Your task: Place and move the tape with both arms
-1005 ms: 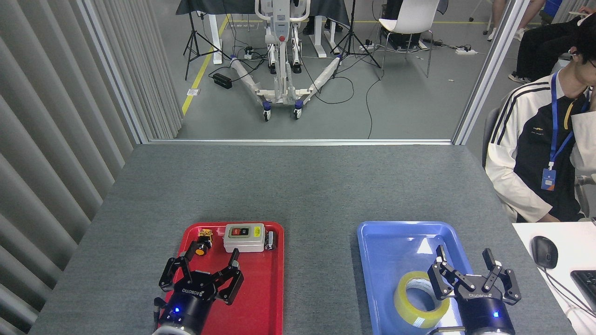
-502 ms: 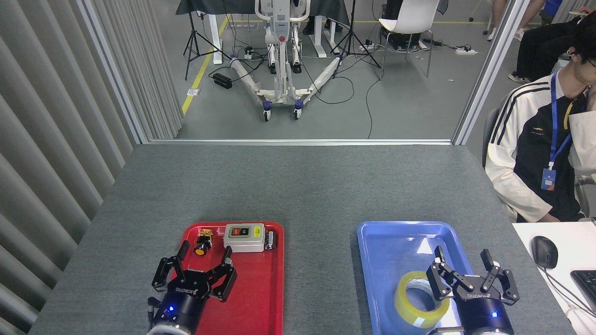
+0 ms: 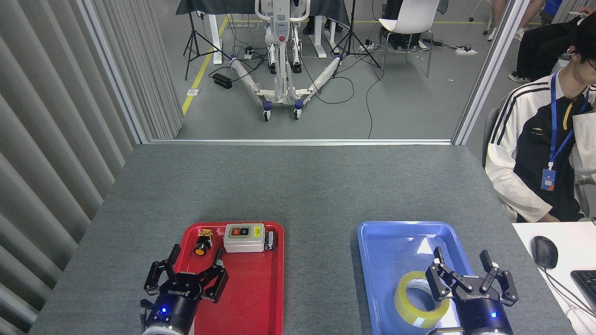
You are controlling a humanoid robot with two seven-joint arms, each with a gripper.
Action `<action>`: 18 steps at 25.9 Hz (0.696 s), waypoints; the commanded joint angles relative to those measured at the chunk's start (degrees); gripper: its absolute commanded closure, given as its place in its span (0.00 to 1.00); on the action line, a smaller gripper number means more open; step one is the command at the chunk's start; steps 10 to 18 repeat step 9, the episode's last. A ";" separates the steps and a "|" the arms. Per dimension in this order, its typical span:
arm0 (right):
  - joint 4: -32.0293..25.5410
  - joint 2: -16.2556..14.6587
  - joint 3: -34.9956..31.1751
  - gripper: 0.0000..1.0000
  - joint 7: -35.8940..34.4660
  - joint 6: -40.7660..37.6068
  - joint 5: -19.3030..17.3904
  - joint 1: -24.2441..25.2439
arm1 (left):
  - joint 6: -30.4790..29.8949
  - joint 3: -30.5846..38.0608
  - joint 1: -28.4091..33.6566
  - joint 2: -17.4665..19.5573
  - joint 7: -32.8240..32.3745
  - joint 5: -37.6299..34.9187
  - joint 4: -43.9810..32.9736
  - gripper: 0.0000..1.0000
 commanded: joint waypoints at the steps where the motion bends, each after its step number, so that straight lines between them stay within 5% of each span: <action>1: 0.00 -0.03 0.01 0.00 0.04 0.07 -0.13 0.03 | -0.63 0.03 0.00 0.06 0.56 -0.02 -0.16 0.00; 18: -0.09 0.06 0.10 0.00 -0.40 0.07 -0.13 0.03 | -2.83 0.03 0.09 -0.03 0.83 -0.02 -0.34 0.00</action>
